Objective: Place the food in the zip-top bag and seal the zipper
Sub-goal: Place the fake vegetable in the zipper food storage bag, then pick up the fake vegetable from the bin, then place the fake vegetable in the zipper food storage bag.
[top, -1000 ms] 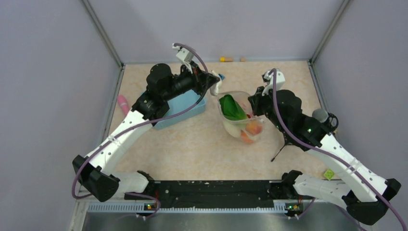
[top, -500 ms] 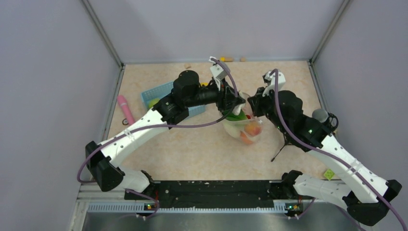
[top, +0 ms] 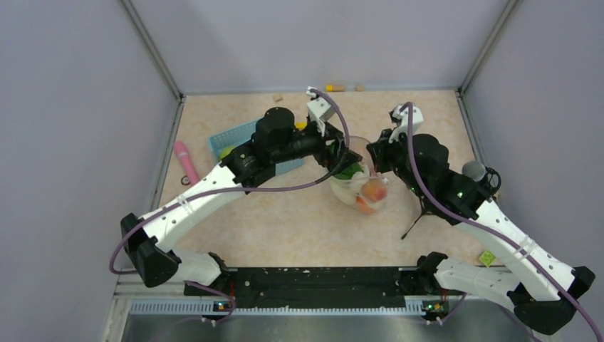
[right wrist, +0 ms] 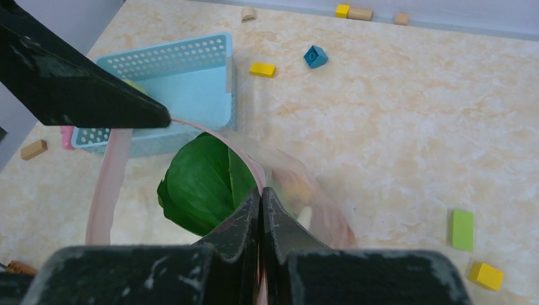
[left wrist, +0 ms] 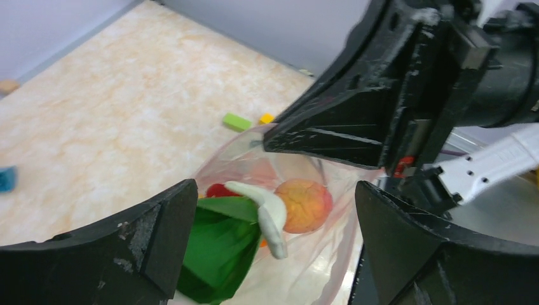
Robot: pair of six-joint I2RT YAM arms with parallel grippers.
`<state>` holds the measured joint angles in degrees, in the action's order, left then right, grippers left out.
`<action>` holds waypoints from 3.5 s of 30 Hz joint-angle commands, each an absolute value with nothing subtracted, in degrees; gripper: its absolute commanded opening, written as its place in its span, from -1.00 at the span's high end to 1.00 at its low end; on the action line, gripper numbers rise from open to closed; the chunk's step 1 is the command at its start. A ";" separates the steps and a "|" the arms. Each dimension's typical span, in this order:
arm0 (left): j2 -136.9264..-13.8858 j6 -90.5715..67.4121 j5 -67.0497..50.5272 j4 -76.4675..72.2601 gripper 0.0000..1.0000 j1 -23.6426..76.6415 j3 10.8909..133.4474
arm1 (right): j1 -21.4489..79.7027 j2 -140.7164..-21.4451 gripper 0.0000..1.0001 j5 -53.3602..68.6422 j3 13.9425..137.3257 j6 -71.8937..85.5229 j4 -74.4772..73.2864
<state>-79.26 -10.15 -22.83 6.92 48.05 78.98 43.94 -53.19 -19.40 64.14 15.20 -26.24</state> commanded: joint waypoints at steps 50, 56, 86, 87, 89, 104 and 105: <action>-101.38 -39.49 17.98 31.86 -0.36 5.19 75.57 | 43.42 -53.04 1.00 -22.12 64.86 14.51 -22.71; -102.23 -39.19 15.60 33.74 0.12 5.19 77.48 | 43.42 -52.91 1.00 -22.06 64.81 14.54 -22.69; -64.87 -30.74 -31.25 6.67 1.00 14.66 73.11 | 43.43 -52.19 1.00 -21.95 64.97 15.00 -22.14; -64.36 -29.02 -31.24 6.20 1.00 17.72 73.88 | 43.42 -52.13 1.00 -21.98 65.09 15.01 -22.09; -64.08 -26.15 -32.13 5.94 1.00 23.37 75.46 | 43.42 -52.07 1.00 -22.02 65.15 15.08 -22.06; -75.94 -7.97 -27.56 11.42 1.00 45.67 83.69 | 43.41 -51.61 1.00 -21.05 65.39 16.62 -22.15; -76.46 -6.31 -26.22 12.18 1.00 46.35 83.76 | 43.42 -51.34 1.00 -21.01 65.47 16.69 -22.19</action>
<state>-74.85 -14.46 -30.17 11.38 43.59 80.71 43.97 -53.32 -21.10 64.12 15.59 -26.28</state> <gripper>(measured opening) 0.135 0.007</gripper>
